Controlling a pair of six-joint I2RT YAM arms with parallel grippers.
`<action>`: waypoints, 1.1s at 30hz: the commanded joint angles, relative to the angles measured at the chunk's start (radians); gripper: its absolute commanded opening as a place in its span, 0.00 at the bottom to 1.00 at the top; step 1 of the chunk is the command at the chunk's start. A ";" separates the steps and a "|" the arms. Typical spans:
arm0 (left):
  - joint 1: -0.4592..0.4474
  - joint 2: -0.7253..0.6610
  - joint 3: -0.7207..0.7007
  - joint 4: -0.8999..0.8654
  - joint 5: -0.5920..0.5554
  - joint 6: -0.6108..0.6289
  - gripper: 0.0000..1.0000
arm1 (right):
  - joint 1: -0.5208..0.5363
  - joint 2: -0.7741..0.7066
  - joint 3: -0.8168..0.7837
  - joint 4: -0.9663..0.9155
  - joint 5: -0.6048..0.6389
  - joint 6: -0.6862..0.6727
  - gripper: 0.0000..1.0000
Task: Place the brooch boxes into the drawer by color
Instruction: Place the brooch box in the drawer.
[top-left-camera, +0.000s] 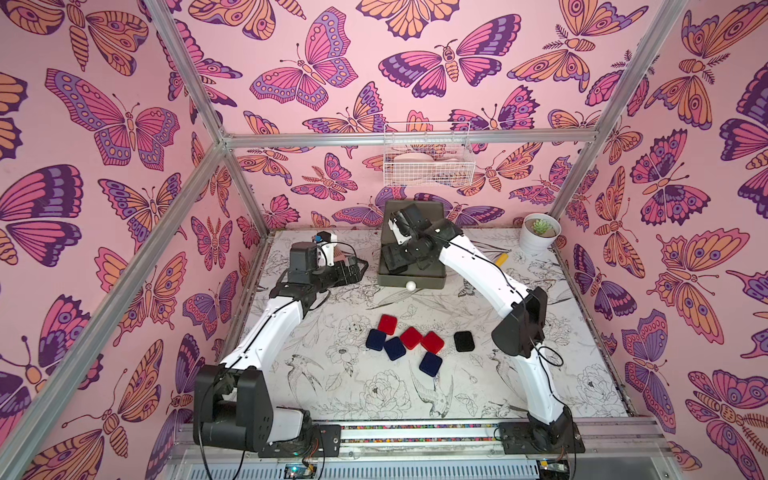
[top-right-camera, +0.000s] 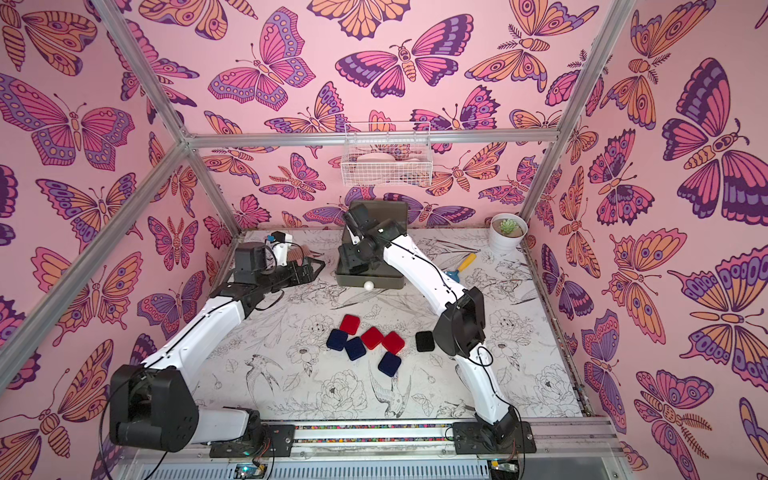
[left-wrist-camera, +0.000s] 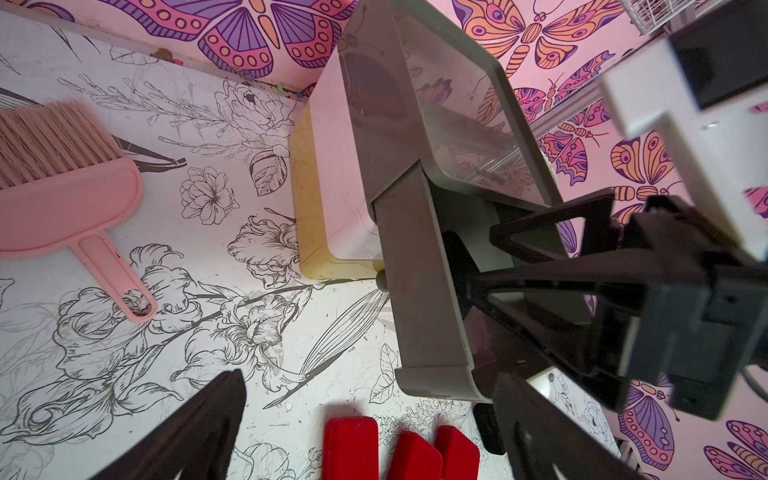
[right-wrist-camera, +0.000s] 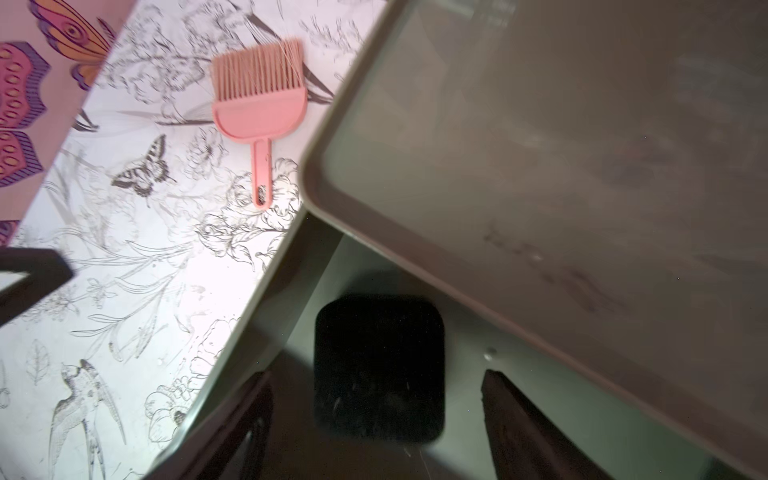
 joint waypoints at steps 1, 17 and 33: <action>-0.003 0.005 0.028 -0.013 0.013 0.007 1.00 | 0.000 -0.133 -0.077 0.072 0.033 -0.018 0.84; -0.018 0.033 0.070 -0.028 0.075 0.068 1.00 | -0.100 -0.746 -0.934 0.134 0.308 0.164 0.85; -0.029 0.059 0.071 -0.027 0.064 0.060 1.00 | -0.099 -0.726 -1.359 0.197 0.005 0.230 0.86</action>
